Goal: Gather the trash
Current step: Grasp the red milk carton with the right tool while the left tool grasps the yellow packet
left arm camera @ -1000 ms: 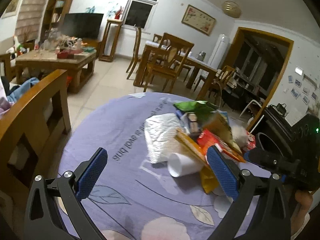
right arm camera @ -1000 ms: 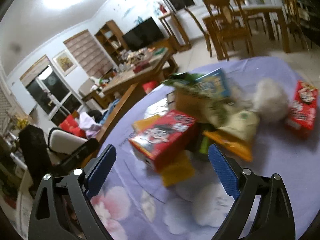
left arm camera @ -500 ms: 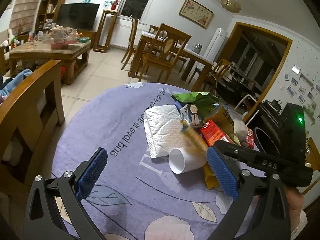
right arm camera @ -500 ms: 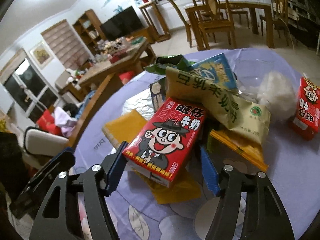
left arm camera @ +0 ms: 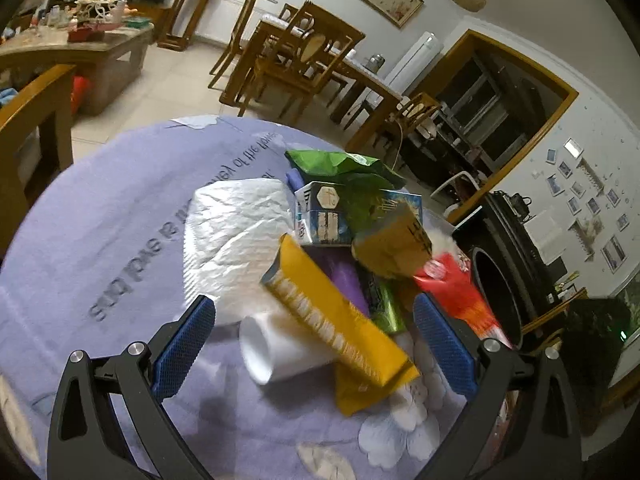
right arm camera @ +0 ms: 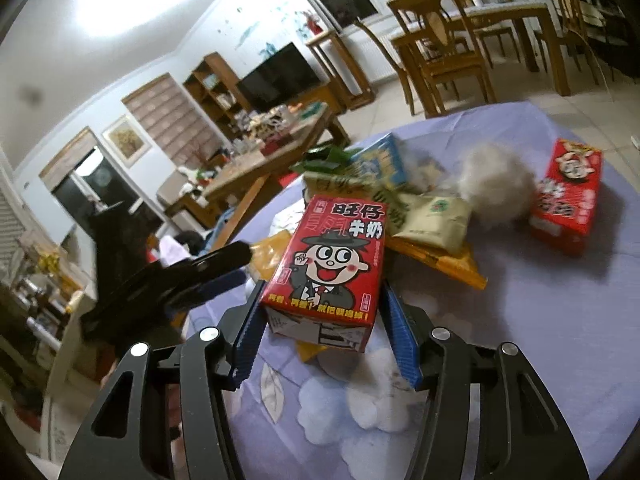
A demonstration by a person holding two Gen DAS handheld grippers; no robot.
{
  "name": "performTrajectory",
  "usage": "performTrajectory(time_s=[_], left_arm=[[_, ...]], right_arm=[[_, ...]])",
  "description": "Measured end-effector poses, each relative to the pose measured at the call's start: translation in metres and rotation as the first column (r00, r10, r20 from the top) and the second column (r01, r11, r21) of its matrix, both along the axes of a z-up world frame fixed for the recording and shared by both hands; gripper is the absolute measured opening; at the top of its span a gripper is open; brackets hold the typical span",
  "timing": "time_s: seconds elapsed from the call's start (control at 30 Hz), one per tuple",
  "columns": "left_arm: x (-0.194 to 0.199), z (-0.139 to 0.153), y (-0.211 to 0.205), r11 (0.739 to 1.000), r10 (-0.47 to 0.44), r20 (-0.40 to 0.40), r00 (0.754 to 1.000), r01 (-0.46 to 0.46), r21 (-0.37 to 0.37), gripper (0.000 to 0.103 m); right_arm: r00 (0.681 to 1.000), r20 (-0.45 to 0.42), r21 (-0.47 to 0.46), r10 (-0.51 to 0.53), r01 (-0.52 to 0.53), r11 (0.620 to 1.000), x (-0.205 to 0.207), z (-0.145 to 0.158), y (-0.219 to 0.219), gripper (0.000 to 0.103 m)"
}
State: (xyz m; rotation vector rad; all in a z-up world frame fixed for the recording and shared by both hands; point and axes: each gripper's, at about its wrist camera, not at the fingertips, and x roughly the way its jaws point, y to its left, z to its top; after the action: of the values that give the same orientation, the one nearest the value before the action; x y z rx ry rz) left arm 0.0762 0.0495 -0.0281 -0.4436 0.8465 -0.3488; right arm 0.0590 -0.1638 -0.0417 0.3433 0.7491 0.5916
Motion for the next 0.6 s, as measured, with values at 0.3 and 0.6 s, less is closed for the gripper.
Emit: performTrajectory(time_s=[0.3,0.6], left_arm=[[0.007,-0.011,-0.010,0.999,0.042,-0.026,0.999,-0.042,-0.010,0.022],[-0.029,0.025,-0.014,0.998,0.052,0.129,0.990,-0.058,0.041,0.006]], right_arm=[[0.998,0.066,0.002,0.025,-0.025,1.000,-0.024,0.001,-0.036,0.053],[0.995,0.088,0.010,0.035,-0.036,0.999,-0.028,0.004,-0.053,0.052]])
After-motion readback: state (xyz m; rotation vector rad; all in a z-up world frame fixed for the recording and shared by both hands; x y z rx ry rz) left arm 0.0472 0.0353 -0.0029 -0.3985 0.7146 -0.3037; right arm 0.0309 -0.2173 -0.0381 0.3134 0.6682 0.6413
